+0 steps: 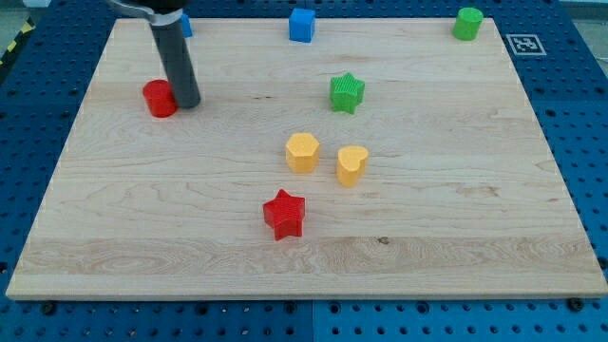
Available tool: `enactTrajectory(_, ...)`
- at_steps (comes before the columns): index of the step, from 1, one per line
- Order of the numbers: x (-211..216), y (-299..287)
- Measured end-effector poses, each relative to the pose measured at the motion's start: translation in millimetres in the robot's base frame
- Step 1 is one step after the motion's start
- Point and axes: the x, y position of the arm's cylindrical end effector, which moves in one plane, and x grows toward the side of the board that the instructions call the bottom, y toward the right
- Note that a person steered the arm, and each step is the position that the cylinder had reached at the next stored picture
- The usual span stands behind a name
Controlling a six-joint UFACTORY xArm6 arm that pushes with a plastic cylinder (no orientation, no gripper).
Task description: Move the red star below the green circle
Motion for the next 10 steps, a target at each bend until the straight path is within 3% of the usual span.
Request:
enactTrajectory(2, 0.0, -33.8)
enactTrajectory(4, 0.0, 81.7)
enactTrajectory(7, 5.8, 87.8)
enactTrajectory(10, 104.2, 72.4)
